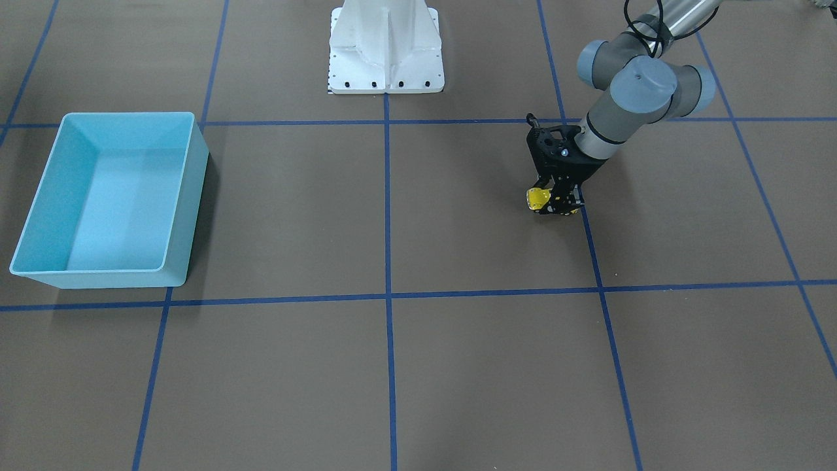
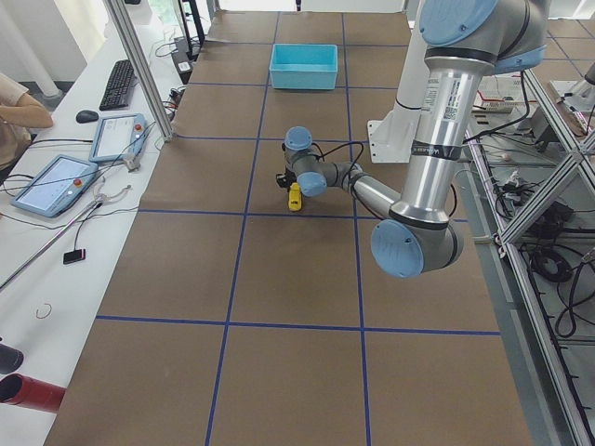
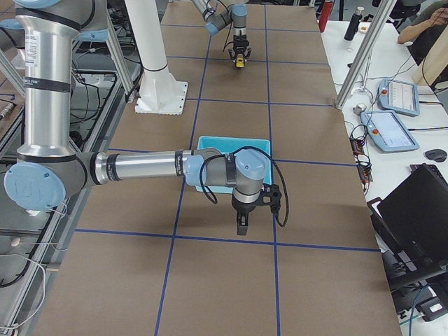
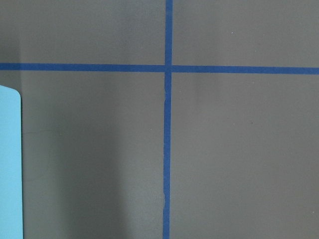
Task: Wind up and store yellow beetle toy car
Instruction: 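Press the held car down onto the table with the left gripper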
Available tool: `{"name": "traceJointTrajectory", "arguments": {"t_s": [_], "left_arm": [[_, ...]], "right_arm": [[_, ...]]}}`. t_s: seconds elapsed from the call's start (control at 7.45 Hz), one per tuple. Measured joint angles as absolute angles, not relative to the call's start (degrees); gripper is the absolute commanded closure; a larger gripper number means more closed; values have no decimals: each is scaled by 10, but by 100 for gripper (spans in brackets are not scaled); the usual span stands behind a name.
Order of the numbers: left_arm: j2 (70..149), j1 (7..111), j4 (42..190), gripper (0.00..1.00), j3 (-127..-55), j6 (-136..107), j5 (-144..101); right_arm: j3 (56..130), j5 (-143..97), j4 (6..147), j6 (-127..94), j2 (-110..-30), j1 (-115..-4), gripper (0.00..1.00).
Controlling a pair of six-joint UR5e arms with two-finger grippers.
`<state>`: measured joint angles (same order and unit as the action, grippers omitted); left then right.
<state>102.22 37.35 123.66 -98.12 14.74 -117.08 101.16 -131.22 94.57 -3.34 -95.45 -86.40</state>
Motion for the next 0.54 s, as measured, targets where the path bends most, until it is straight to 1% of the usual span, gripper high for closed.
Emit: {"name": "traceJointTrajectory", "arguments": {"t_s": [0.54], "left_arm": [[1021, 374, 1239, 75, -976, 155, -1171]], "right_arm": [[1011, -1312, 946, -33, -955, -864, 0]]}}
